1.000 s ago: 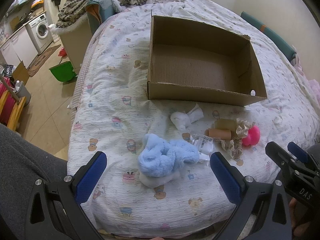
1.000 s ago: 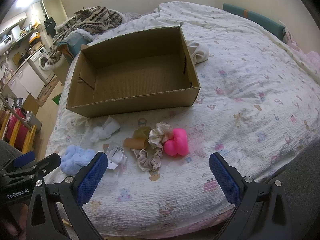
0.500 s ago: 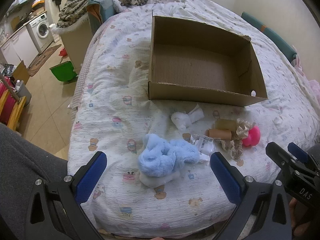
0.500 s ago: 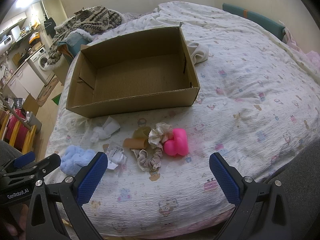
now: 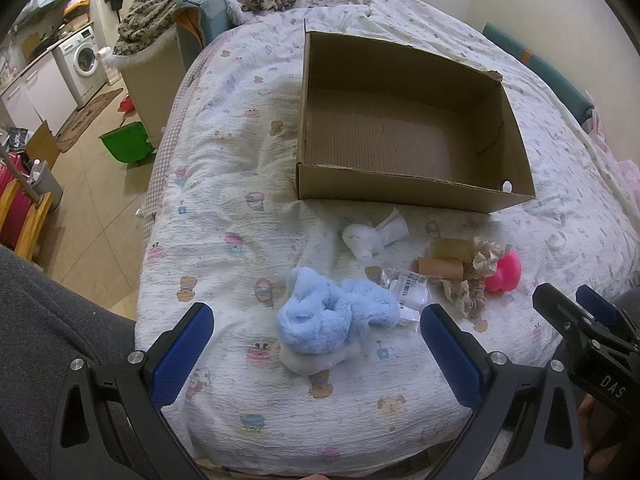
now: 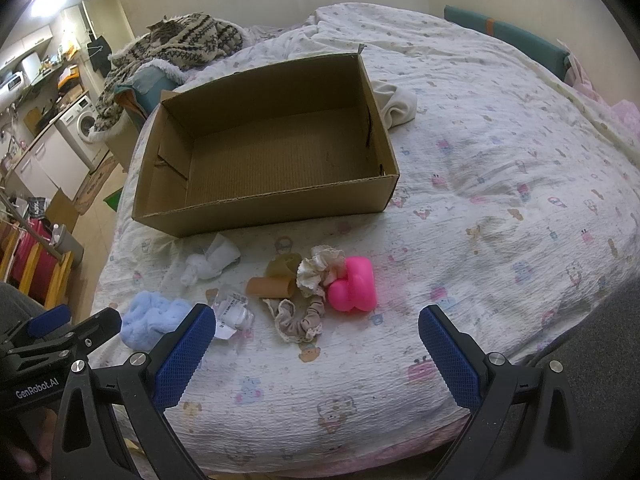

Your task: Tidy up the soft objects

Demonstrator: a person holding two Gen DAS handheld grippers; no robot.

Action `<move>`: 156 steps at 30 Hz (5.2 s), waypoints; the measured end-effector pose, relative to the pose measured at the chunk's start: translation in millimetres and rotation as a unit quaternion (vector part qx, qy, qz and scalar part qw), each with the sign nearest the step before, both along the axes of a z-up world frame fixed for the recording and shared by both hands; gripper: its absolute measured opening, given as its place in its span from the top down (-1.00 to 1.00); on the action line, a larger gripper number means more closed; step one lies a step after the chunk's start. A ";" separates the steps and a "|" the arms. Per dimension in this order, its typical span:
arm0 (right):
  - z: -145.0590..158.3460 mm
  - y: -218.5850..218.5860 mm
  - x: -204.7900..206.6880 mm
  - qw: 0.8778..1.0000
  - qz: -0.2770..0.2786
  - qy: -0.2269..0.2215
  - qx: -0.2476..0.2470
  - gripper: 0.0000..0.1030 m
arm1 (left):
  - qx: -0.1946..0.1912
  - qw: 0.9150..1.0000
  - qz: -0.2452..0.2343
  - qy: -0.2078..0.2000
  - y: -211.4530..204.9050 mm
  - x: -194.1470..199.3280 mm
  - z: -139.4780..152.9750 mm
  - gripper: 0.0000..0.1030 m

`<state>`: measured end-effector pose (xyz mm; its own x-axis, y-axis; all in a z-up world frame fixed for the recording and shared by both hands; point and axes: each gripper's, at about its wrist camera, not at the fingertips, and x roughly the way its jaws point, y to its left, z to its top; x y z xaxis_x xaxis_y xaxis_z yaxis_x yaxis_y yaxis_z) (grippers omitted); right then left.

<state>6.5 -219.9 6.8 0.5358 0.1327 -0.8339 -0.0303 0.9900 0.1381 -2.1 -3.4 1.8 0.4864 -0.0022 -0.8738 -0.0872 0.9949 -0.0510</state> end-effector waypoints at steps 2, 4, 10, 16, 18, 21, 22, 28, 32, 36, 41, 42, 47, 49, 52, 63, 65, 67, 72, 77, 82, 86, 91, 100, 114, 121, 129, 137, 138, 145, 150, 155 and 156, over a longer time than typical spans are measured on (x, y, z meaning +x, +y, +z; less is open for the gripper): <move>0.0 0.0 0.1 1.000 0.000 0.000 0.000 -1.00 | 0.001 1.000 -0.001 0.000 0.7 0.1 0.3 -1.00; -0.1 -0.1 0.0 1.000 0.000 0.000 0.000 -1.00 | 0.001 1.000 0.000 -0.001 0.3 -0.2 0.4 -1.00; -0.2 -0.3 0.2 1.000 0.000 0.000 0.001 -1.00 | 0.000 1.000 -0.001 0.001 0.3 0.0 -0.1 -1.00; -0.5 0.5 -0.2 1.000 -0.001 0.001 0.001 -1.00 | -0.001 1.000 0.001 0.002 0.1 -0.4 -1.3 -1.00; -1.0 0.3 -0.2 1.000 -0.001 0.001 0.001 -1.00 | 0.000 1.000 0.001 0.003 0.0 -0.9 -1.8 -1.00; -0.4 0.2 -0.1 1.000 -0.002 0.001 0.001 -1.00 | -0.005 1.000 -0.001 0.007 1.3 0.4 -2.8 -1.00; -0.5 0.1 -0.1 1.000 -0.002 0.001 0.002 -1.00 | -0.009 1.000 -0.001 0.011 2.5 1.8 -3.6 -1.00; -2.6 -5.7 1.6 1.000 -0.017 0.005 0.017 -1.00 | -0.063 0.996 0.022 0.066 26.4 30.2 -8.0 -1.00; -2.3 -11.1 2.0 0.999 -0.029 0.009 0.029 -1.00 | -0.090 0.988 0.056 0.110 42.6 50.5 -21.7 -1.00; -3.9 -16.0 3.5 0.998 -0.038 0.019 0.041 -1.00 | -0.105 0.981 0.055 0.153 39.1 58.5 -42.7 -0.99; -6.6 -17.0 6.2 0.998 -0.040 0.028 0.047 -1.00 | -0.100 0.975 0.030 0.194 19.9 59.0 -70.5 -0.88; -6.9 -17.5 6.9 0.998 -0.041 0.029 0.047 -1.00 | -0.093 0.975 0.029 0.200 17.9 57.9 -76.0 -0.75; -2.0 -37.8 13.6 0.995 -0.070 0.029 0.067 -1.00 | -0.093 0.974 0.014 0.206 12.2 52.1 -88.5 -0.30; -1.6 -54.1 22.0 0.991 -0.088 0.039 0.090 -1.00 | -0.098 0.973 0.008 0.209 10.1 50.3 -90.8 -0.15; -14.3 -80.7 34.3 0.980 -0.124 0.077 0.135 -1.00 | -0.097 0.972 0.005 0.215 7.1 47.2 -96.7 -0.02; -62.1 -86.2 62.3 0.953 -0.136 0.177 0.204 -0.52 | -0.090 0.977 0.001 0.195 14.2 50.6 -80.0 0.61; -64.8 -74.5 68.3 0.960 -0.118 0.181 0.180 -0.37 | -0.093 0.977 0.003 0.190 15.6 50.4 -77.4 0.63; -68.5 -64.3 73.0 0.965 -0.101 0.183 0.160 -0.02 | -0.095 0.978 0.005 0.186 17.9 49.7 -74.7 0.64; -74.5 -53.4 77.6 0.969 -0.084 0.185 0.137 0.39 | -0.093 0.981 0.015 0.170 24.9 47.5 -66.9 0.65; -61.9 -50.4 68.0 0.977 -0.071 0.155 0.124 0.59 | -0.096 0.984 0.018 0.150 29.0 47.7 -57.3 0.66; -45.7 -51.5 54.0 0.978 -0.060 0.136 0.147 0.60 | -0.092 0.987 0.024 0.130 31.2 46.1 -48.7 0.66; -28.5 -49.5 45.2 0.979 -0.040 0.112 0.165 0.60 | -0.084 0.991 0.026 0.104 36.7 41.6 -36.3 0.66; -14.0 -48.4 40.3 0.978 -0.016 0.083 0.190 0.60 | -0.065 0.995 0.028 0.070 36.9 35.1 -22.4 0.66; 11.1 -46.9 44.2 0.975 -0.008 0.042 0.218 0.60 | -0.051 0.998 0.030 0.011 39.0 38.1 14.5 0.66; 33.2 -52.7 106.9 0.978 -0.004 0.004 0.210 0.60 | -0.015 0.999 -0.021 -0.041 5.4 122.3 59.8 0.66; 25.5 -48.5 142.6 0.982 0.003 0.003 0.188 0.60 | 0.009 0.998 -0.037 -0.054 -10.8 154.6 53.1 0.66; 2.0 -40.5 164.7 0.984 0.003 0.017 0.178 0.60 | 0.013 0.999 -0.041 -0.032 -16.9 174.2 18.0 0.66; -23.6 -32.3 165.1 0.987 0.011 0.042 0.158 0.60 | 0.010 0.998 -0.045 -0.036 -18.1 183.8 -2.3 0.64; -25.2 -31.8 165.1 0.987 0.012 0.045 0.156 0.60 | 0.012 0.998 -0.045 -0.035 -18.1 184.9 -3.7 0.64; -34.7 -26.8 169.6 0.988 0.015 0.057 0.141 0.60 | -0.007 0.998 -0.052 -0.030 -15.9 189.9 -9.9 0.63; -44.3 -21.5 173.4 0.988 0.013 0.073 0.132 0.60 | -0.005 0.998 -0.063 -0.027 -21.3 189.5 -13.0 0.59; -48.6 -16.1 174.6 0.989 0.018 0.079 0.121 0.60 | -0.005 0.998 -0.066 -0.022 -24.3 187.9 -16.2 0.59; -48.7 -15.4 174.5 0.989 0.019 0.079 0.121 0.60 | -0.004 0.997 -0.067 -0.021 -25.4 187.3 -16.6 0.59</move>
